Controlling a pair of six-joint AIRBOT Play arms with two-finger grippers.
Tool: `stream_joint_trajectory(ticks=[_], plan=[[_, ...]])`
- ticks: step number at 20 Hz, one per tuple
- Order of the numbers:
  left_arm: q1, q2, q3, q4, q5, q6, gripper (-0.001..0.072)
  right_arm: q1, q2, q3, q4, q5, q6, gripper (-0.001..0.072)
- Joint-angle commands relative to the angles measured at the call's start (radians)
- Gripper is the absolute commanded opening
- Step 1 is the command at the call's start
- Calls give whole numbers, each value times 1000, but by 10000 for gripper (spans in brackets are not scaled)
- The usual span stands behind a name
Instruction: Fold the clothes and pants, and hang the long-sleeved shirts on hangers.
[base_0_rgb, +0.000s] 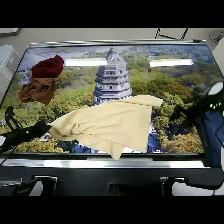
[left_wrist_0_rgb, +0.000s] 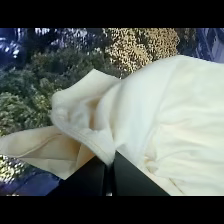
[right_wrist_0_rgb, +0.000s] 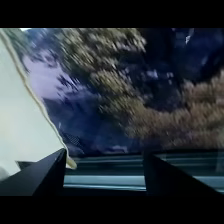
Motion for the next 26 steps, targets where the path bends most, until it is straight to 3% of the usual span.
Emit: stream_joint_trajectory(ticks=[1,5,9,10,11,12,13,17,22,26], plan=[[0,0,-1,-3,-16,6,24,1,140,-411,174,-172,-118,534],[0,0,-1,-26,-52,6,24,178,154,-565,377,-326,-213,537],[0,0,0,-39,-62,6,24,354,154,-565,407,-464,-107,542],[0,0,0,-40,-61,6,24,382,154,-565,415,-476,-92,488],[1,0,0,-40,-61,6,24,391,154,-563,433,-474,-93,323],[1,0,7,-39,-61,12,24,388,154,-551,451,-453,-106,82],[1,0,23,-39,-61,27,23,380,156,-523,450,-421,-130,40],[1,8,272,-39,-53,70,23,282,242,-172,351,-334,-187,40],[1,8,932,-140,7,71,23,82,434,556,237,-545,-214,41],[1,42,1218,-143,-24,70,23,52,603,784,111,-553,-201,41]])
